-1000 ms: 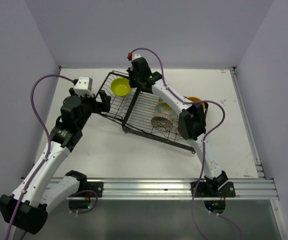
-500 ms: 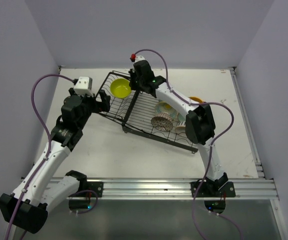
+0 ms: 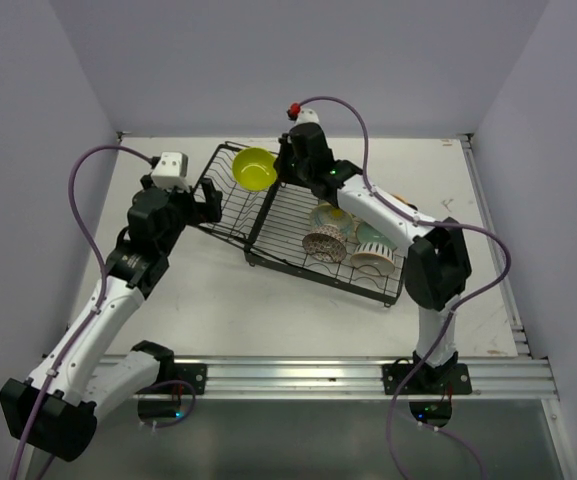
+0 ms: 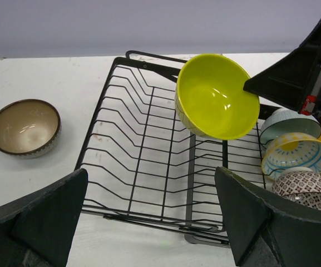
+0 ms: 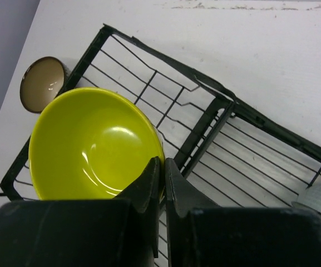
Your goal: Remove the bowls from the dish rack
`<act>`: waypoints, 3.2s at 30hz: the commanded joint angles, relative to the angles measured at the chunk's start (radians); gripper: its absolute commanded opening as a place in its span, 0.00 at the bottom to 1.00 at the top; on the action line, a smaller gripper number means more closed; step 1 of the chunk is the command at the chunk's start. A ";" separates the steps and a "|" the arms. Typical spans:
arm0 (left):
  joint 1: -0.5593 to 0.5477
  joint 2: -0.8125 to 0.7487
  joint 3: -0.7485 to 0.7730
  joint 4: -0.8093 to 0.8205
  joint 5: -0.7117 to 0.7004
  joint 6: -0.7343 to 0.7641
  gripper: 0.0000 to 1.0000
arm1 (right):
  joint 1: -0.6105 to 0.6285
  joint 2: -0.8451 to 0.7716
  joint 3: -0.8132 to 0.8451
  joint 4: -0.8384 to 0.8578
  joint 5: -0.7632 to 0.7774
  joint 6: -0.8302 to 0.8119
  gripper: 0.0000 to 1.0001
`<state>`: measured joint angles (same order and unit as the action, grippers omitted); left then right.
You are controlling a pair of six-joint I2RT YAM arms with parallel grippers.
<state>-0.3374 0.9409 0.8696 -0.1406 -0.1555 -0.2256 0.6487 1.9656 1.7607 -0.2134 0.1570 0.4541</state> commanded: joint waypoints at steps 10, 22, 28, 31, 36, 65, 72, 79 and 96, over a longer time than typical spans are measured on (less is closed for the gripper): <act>-0.008 0.074 0.040 0.082 0.292 -0.096 1.00 | 0.080 -0.316 -0.279 0.163 0.056 -0.034 0.00; -0.008 0.183 0.075 0.029 0.347 -0.097 0.90 | 0.176 -0.413 -0.354 0.143 0.122 -0.104 0.00; -0.008 0.180 0.078 0.016 0.294 -0.086 0.75 | 0.221 -0.415 -0.365 0.128 0.187 -0.130 0.00; -0.008 0.185 0.077 0.015 0.290 -0.084 0.69 | 0.239 -0.416 -0.383 0.140 0.216 -0.135 0.00; -0.008 0.211 0.089 -0.008 0.284 -0.075 0.41 | 0.269 -0.430 -0.418 0.164 0.251 -0.126 0.00; -0.006 0.269 0.123 -0.085 0.071 -0.058 0.00 | 0.282 -0.557 -0.529 0.183 0.299 -0.075 0.67; 0.032 0.225 0.115 -0.076 0.007 -0.069 0.00 | 0.281 -0.672 -0.618 0.177 0.303 -0.061 0.73; 0.323 0.252 0.155 -0.068 0.100 -0.187 0.00 | 0.279 -0.901 -0.811 0.126 0.345 -0.068 0.76; 0.581 0.677 0.526 -0.148 0.050 -0.311 0.00 | 0.279 -1.264 -1.106 0.072 0.456 -0.176 0.90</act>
<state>0.2314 1.5757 1.2781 -0.3092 -0.0750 -0.4885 0.9249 0.7456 0.6773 -0.1444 0.5442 0.3260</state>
